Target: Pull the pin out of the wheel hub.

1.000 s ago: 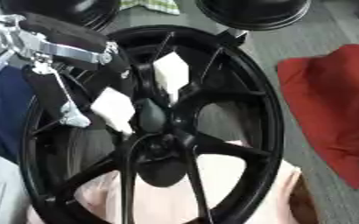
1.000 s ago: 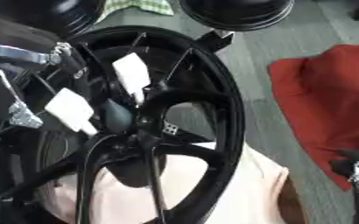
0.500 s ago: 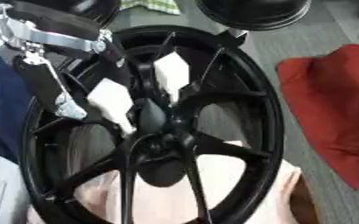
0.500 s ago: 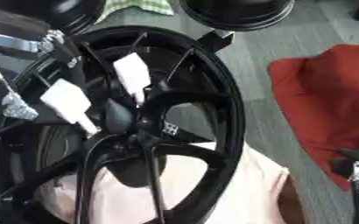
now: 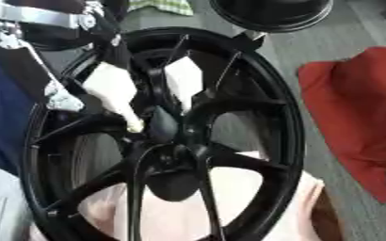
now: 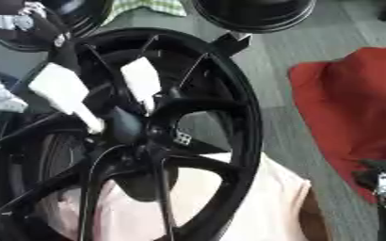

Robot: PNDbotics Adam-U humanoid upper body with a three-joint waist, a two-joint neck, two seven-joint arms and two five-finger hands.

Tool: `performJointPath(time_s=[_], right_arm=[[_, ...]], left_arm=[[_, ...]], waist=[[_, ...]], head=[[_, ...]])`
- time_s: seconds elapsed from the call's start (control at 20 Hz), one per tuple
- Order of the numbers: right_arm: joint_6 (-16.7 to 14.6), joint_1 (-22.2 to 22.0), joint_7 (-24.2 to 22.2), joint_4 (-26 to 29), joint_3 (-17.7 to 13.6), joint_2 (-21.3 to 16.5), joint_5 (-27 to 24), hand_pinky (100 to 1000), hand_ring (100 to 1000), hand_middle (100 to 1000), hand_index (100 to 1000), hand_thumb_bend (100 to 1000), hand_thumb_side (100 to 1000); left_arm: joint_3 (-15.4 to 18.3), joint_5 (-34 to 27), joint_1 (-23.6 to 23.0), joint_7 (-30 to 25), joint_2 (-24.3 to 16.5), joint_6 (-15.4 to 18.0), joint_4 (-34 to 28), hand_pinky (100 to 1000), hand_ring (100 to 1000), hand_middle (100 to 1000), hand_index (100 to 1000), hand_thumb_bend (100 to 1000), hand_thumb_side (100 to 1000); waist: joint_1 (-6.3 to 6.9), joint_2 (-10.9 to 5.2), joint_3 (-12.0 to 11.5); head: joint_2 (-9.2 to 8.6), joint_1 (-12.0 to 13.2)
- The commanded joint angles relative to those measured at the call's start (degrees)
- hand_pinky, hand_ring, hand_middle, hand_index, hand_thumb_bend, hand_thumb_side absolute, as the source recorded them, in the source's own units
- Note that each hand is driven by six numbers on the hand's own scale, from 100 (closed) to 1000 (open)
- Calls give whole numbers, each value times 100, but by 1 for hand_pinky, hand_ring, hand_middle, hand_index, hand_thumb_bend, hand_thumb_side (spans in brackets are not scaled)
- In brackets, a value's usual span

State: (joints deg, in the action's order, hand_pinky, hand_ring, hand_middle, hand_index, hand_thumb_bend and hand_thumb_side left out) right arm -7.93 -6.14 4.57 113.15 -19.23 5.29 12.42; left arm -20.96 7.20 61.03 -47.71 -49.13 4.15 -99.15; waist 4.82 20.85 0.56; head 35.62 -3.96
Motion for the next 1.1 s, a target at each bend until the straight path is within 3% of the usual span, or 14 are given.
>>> performJointPath(time_s=[0.05,0.25,0.45,0.6,0.75,0.8,0.85,0.9,1.0,1.1], right_arm=[[-4,-13,40,144,-48,-48,26,679,637,482,672,100,881],[-33,-14,90,144,-87,-36,25,679,637,483,672,100,878],[-65,4,173,144,-169,-19,9,679,637,483,671,100,872],[-76,42,260,144,-252,10,13,679,636,482,671,100,869],[-90,61,300,144,-284,41,31,679,636,483,671,100,870],[-96,68,313,144,-292,51,38,679,636,482,672,100,870],[-100,70,318,144,-290,57,41,679,636,482,672,100,869],[-103,65,311,144,-274,62,43,679,636,482,671,100,869],[-121,42,281,144,-235,68,47,679,636,482,671,100,868],[-147,22,263,144,-215,83,55,679,636,482,671,100,868]], left_arm=[[472,-176,-123,203,-480,-98,-137,661,549,357,500,202,100],[1024,-387,-618,540,-826,-253,-43,649,539,349,505,174,100],[1599,-624,-1122,893,-1030,-542,430,641,528,340,505,151,100],[2049,-464,-1566,1170,-1209,-815,875,637,526,340,505,163,100],[2513,-192,-2029,1455,-1116,-1100,1338,636,530,361,529,192,100],[2675,-93,-2191,1555,-1045,-1200,1499,657,556,409,579,277,143],[2825,-1,-2341,1647,-974,-1292,1649,705,614,485,657,464,339],[2979,89,-2495,1742,-886,-1359,1804,764,704,586,719,618,429],[3286,101,-2802,1931,-753,-1293,2097,784,778,709,820,662,494],[3597,-41,-3113,2122,-711,-1130,2290,781,788,743,853,663,627]], waist=[[-16,-115,-40],[-45,-108,-123],[-96,-109,-294],[-138,-81,-462],[-173,-48,-520],[-183,-36,-526],[-189,-28,-512],[-197,-24,-475],[-208,-22,-402],[-218,-13,-361]], head=[[-50,-60],[-53,-154],[-48,-291],[-113,-401],[-159,-468],[-177,-478],[-190,-468],[-202,-434],[-207,-357],[-217,-312]])
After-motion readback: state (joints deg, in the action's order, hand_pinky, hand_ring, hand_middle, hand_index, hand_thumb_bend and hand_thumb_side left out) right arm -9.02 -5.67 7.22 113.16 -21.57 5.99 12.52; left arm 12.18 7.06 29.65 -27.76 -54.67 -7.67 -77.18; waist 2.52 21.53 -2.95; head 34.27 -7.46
